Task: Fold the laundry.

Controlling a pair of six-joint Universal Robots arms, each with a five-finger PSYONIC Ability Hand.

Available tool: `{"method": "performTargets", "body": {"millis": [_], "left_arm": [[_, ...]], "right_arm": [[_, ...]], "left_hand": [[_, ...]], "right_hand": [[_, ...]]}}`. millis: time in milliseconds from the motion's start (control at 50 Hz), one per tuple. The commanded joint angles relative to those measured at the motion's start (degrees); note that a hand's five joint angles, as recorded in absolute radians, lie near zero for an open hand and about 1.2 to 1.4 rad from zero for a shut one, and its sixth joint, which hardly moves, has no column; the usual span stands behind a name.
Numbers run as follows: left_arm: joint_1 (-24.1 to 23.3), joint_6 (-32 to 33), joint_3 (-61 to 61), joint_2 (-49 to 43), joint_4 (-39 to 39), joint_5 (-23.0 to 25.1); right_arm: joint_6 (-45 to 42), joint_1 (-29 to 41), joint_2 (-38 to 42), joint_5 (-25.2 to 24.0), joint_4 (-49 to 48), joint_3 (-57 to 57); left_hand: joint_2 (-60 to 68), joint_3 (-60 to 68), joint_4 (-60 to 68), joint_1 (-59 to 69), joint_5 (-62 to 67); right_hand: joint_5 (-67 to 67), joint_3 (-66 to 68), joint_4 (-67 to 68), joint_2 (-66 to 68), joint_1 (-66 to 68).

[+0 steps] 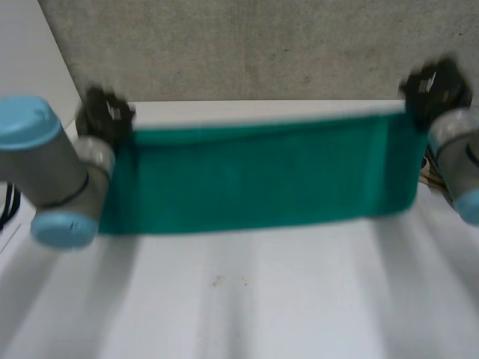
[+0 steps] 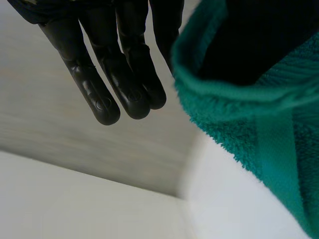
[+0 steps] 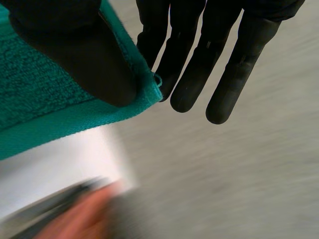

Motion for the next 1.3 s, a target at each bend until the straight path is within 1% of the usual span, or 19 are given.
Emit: {"method": "performTargets", "body": {"millis": [20, 40, 80, 180, 300, 480, 600, 660, 700, 760, 780, 840, 900, 940, 960, 1040, 1140, 1220, 1300], "left_arm": [[0.1, -0.6, 10.8, 0.7, 19.3, -0.5], [-0.2, -0.8, 11.0, 1.3, 23.2, -0.4], [-0.4, -0.9, 10.6, 2.6, 25.0, -0.4], [-0.4, -2.1, 7.8, 4.4, 22.0, -0.5], [0.2, -6.2, -1.3, 4.4, 19.2, -0.4], [0.3, -7.0, -16.5, 2.2, 19.3, 0.0], [-0.6, -6.6, -23.2, 0.2, 19.1, 0.6], [-0.8, -6.2, -27.3, 1.9, 17.7, 0.6], [-0.8, -5.7, -29.2, 4.2, 15.8, 0.6], [-0.8, -3.8, -32.7, 9.5, 9.1, 0.6], [-0.8, -3.2, -33.4, 10.8, 6.9, 0.6], [-0.7, -1.0, -36.0, 15.8, -2.9, 0.6], [-0.4, 0.3, -38.6, 20.2, -14.5, 0.7], [-0.2, 0.4, -39.3, 21.3, -19.5, 0.7], [-0.2, 0.4, -39.8, 21.7, -24.1, 0.8], [-0.3, 0.3, -39.2, 21.3, -29.2, 1.2], [-0.4, 0.2, -35.1, 17.6, -24.1, 1.6], [-0.7, 0.3, -28.6, 11.5, -16.8, 1.4], [-0.8, -0.1, -21.9, 5.9, -9.2, 0.7]], "right_arm": [[1.8, 2.2, -4.4, 0.7, -27.1, -1.3], [1.9, 2.4, -4.5, 0.5, -27.3, -1.4], [2.0, 2.9, -4.5, 0.4, -27.2, -1.7], [2.5, 3.6, -4.4, 0.1, -26.9, -0.7], [2.7, 3.5, -3.5, -0.4, -23.1, 2.2], [3.2, 2.6, 5.0, -1.2, -8.1, 8.0], [5.4, 2.0, 7.2, -5.8, 4.3, 10.9], [5.0, 0.5, 6.6, -8.0, 13.5, 12.0], [4.5, -0.8, 6.0, -8.6, 21.5, 12.6], [3.2, -2.1, 4.5, -8.6, 29.7, 13.3], [1.4, -3.2, 2.7, -8.6, 34.7, 14.2], [-2.8, -4.9, -1.6, -8.6, 41.3, 16.8], [-11.1, -7.9, -7.3, -7.2, 46.7, 21.8], [-16.2, -9.4, -9.8, -6.0, 47.7, 24.0], [-17.3, -9.7, -10.3, -5.6, 47.7, 24.5], [-17.5, -10.0, -10.5, -4.9, 46.3, 23.6], [-11.7, -8.7, -7.9, -4.8, 37.8, 19.7], [-6.5, -3.6, -0.6, -4.0, 28.2, 14.4], [-5.3, -0.5, 3.7, -2.1, 20.1, 11.1]], "left_hand": [[11.2, 11.3, 11.1, 14.9, 12.8], [11.2, 11.3, 11.1, 14.9, 12.8], [11.2, 11.3, 11.1, 14.9, 12.8], [11.2, 11.3, 11.1, 14.9, 12.8], [11.2, 11.3, 11.1, 14.9, 12.8], [11.2, 11.3, 11.1, 14.9, 12.8], [11.2, 11.3, 11.1, 14.9, 12.8], [11.2, 11.3, 11.1, 14.9, 12.8], [11.2, 11.3, 11.1, 14.9, 12.8], [11.2, 11.3, 11.1, 14.9, 12.8], [11.2, 11.3, 11.1, 14.9, 12.8], [11.2, 11.3, 11.1, 14.9, 12.8], [11.2, 11.3, 11.1, 14.9, 12.8], [11.2, 11.3, 11.1, 14.9, 12.8], [11.2, 11.3, 11.1, 14.9, 12.8], [11.2, 11.3, 11.1, 14.9, 12.8], [11.2, 11.3, 11.1, 14.9, 12.8], [11.2, 11.3, 11.1, 14.9, 12.8], [11.2, 11.3, 11.1, 14.9, 12.8]], "right_hand": [[13.5, 11.3, 10.9, 12.4, 15.6], [13.5, 11.3, 10.9, 12.4, 15.6], [13.5, 11.3, 10.9, 12.4, 15.6], [13.5, 11.3, 10.9, 12.4, 15.6], [13.5, 11.3, 10.9, 12.4, 15.6], [13.5, 11.3, 10.9, 12.4, 15.6], [13.5, 11.3, 10.9, 12.4, 15.6], [13.5, 11.3, 10.9, 12.4, 15.6], [13.5, 11.3, 10.9, 12.4, 15.6], [13.5, 11.3, 10.9, 12.4, 15.6], [13.5, 11.3, 10.9, 12.4, 15.6], [13.5, 11.3, 10.9, 12.4, 15.6], [13.5, 11.3, 10.9, 12.4, 15.6], [13.5, 11.3, 10.9, 12.4, 15.6], [13.5, 11.3, 10.9, 12.4, 15.6], [13.5, 11.3, 10.9, 12.4, 15.6], [13.5, 11.3, 10.9, 12.4, 15.6], [13.5, 11.3, 10.9, 12.4, 15.6], [13.5, 11.3, 10.9, 12.4, 15.6]]}}
